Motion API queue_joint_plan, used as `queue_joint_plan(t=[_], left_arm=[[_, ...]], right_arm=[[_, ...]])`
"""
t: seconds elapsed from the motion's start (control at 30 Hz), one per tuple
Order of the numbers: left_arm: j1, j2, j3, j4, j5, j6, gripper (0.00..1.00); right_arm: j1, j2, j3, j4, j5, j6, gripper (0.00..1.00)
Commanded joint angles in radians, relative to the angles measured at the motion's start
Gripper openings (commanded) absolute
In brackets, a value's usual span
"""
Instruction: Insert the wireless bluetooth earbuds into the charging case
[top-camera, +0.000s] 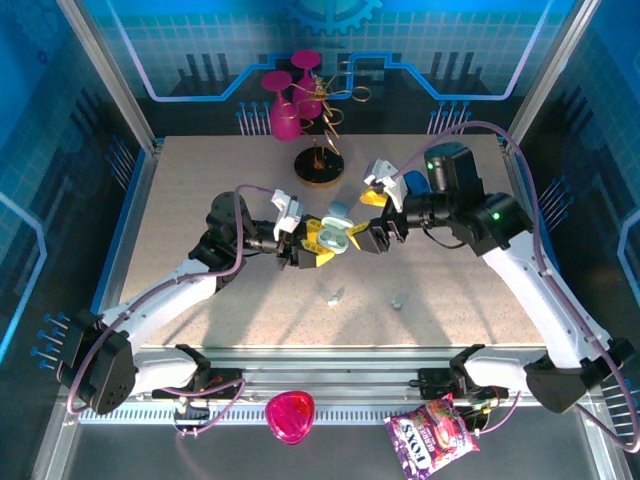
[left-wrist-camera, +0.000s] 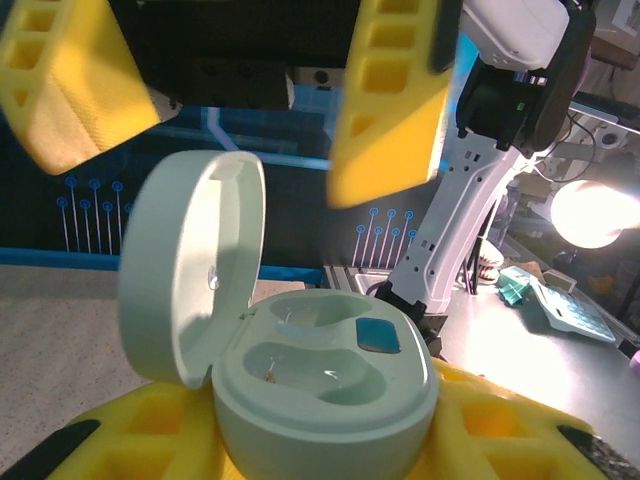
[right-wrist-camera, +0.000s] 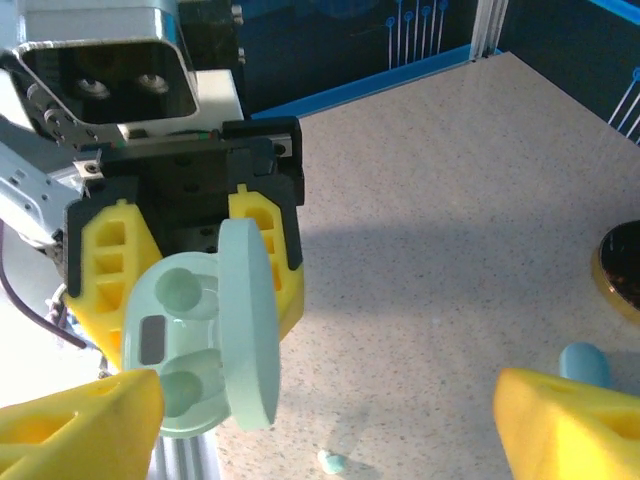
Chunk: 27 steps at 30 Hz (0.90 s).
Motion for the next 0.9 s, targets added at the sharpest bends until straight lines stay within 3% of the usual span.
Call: queue_joint_plan(t=[0.0,0.27,0.6,0.7,0.87], left_arm=[[0.019,-0.019,-0.027,0.089,-0.016,0.002,0.31],[0.057,-0.051,-0.078,0.158,-0.065,-0.044,0.31],[0.071,-0.127,-0.087,0.065,-0.078,0.004,0.31],[0.070,-0.135,-0.082,0.060,-0.074,0.004,0.31],[0.070,-0.143,-0.079,0.049,-0.066,0.003,0.31]], right_arm=[[-0.018,-0.084,-0.057,0.107,-0.017,0.028,1.00],[-0.148,-0.247,-0.348,0.363,0.183,0.353,1.00],[-0.193,-0.282,-0.570,0.177,0.416,0.606,0.95],[-0.191,-0.250,-0.652,0.162,0.401,0.721,0.91],[-0.179,-0.235,-0.820,0.289,0.325,0.886,0.78]])
